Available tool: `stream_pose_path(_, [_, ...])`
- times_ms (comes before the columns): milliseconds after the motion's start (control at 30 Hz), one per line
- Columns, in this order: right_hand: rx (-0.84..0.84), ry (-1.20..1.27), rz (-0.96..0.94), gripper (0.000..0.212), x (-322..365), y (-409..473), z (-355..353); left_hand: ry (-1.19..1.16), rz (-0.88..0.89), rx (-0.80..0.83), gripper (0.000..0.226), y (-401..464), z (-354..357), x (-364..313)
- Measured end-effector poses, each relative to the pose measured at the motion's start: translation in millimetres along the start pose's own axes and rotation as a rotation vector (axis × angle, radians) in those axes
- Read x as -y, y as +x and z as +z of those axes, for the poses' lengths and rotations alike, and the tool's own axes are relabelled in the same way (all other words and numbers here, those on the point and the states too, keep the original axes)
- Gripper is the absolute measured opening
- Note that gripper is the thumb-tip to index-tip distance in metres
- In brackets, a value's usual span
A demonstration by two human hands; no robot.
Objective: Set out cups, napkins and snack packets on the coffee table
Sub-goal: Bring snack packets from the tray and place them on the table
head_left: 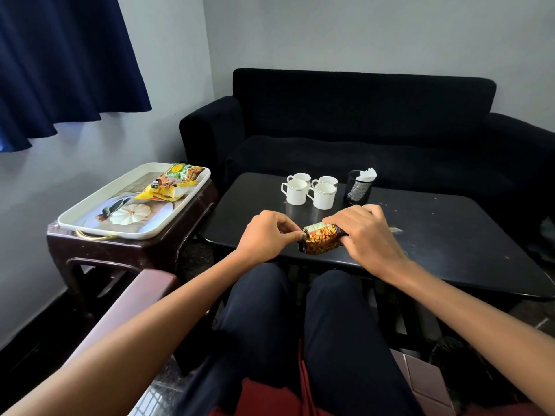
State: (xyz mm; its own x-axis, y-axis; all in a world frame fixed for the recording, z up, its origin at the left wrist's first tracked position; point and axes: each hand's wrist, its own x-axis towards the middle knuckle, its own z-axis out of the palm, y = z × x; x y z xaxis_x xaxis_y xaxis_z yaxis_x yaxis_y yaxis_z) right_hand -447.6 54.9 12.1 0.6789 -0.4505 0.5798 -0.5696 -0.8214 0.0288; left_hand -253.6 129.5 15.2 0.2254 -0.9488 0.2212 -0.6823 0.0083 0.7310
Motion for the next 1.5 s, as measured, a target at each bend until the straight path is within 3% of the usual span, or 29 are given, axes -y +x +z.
stream_pose_path(133, [0.031,0.047,0.055,0.041,-2,-1,3,0.057,0.014,0.006,0.009,2,1,1])
stream_pose_path(400, [0.027,0.376,0.28,0.038,7,7,5,-0.122,0.073,-0.232,0.009,5,4,-9])
stream_pose_path(600, [0.084,0.578,0.4,0.04,13,7,4,-0.312,-0.029,-0.303,0.01,4,13,-10])
stream_pose_path(767, [0.165,0.692,0.414,0.041,9,8,0,-0.322,-0.079,-0.363,0.01,5,13,-6])
stream_pose_path(933, [0.119,1.134,0.674,0.019,-2,12,-7,-0.409,-0.233,-0.445,0.011,13,0,5])
stream_pose_path(1067, [0.081,1.279,0.785,0.008,-1,13,-6,-0.553,-0.364,-0.424,0.014,16,4,9])
stream_pose_path(1200, [-0.068,1.094,0.805,0.005,-3,15,-7,-0.631,-0.432,-0.34,0.01,11,10,7])
stream_pose_path(1267, [-0.13,0.925,0.739,0.004,-4,17,-10,-0.584,-0.339,-0.304,0.01,7,11,5])
stream_pose_path(1433, [-0.097,0.533,0.388,0.008,7,18,-22,0.063,0.04,-0.137,0.053,-1,17,6])
stream_pose_path(1500, [-0.025,0.46,0.224,0.007,10,18,-26,0.178,0.116,-0.041,0.069,-5,23,4])
